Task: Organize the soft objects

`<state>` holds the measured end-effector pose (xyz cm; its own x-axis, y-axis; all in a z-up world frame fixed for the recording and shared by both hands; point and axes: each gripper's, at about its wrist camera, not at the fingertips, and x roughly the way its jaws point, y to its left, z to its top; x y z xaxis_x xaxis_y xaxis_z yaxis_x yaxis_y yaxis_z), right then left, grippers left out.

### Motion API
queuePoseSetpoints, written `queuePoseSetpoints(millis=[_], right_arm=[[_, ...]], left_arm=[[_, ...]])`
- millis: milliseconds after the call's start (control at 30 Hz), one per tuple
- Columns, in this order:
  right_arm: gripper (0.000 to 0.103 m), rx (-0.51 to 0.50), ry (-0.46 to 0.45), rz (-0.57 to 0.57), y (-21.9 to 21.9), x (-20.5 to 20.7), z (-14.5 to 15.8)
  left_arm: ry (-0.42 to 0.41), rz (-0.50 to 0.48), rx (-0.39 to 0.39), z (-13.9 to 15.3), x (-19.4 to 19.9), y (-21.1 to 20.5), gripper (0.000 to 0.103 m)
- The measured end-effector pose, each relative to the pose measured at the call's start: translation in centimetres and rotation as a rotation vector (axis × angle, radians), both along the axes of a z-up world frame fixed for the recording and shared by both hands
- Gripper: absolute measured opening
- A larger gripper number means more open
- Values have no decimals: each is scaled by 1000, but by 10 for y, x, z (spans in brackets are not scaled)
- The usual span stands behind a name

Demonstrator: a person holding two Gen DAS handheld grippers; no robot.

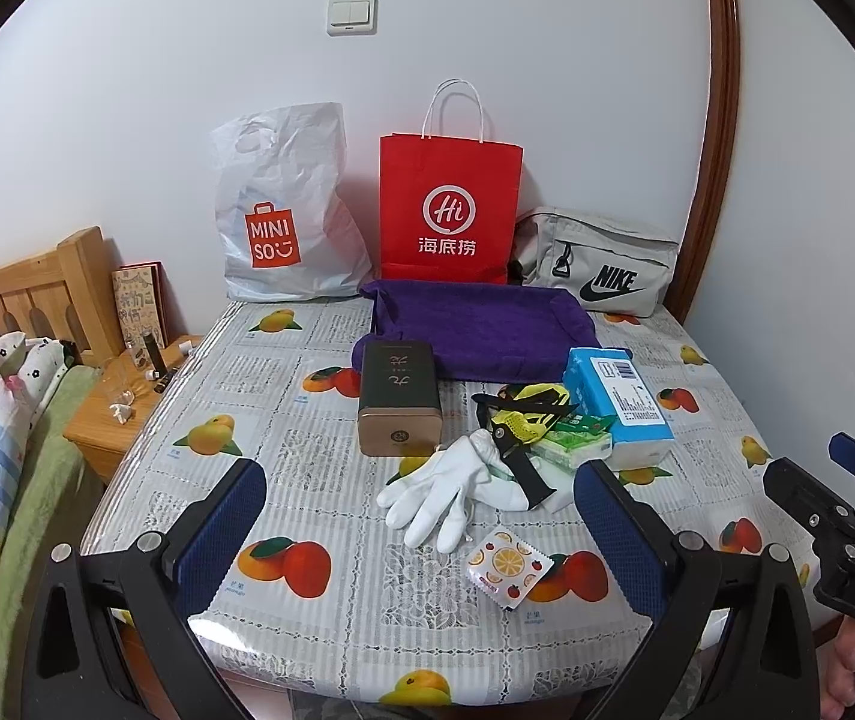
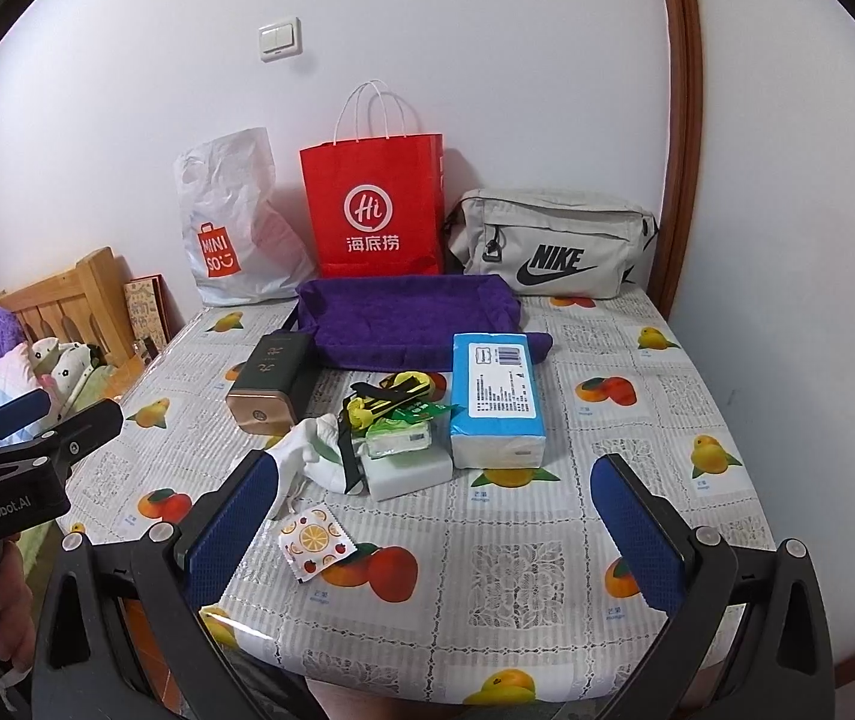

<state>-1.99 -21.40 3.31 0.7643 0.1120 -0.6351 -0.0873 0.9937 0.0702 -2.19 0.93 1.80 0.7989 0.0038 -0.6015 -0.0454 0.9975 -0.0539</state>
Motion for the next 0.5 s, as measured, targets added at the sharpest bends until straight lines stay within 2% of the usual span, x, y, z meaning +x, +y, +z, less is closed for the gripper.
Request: queuePoseSetpoints(millis=[500], right_arm=[[103, 1, -2, -2, -1, -3, 0]], left_arm=[[0, -1, 1, 2, -3, 2, 103]])
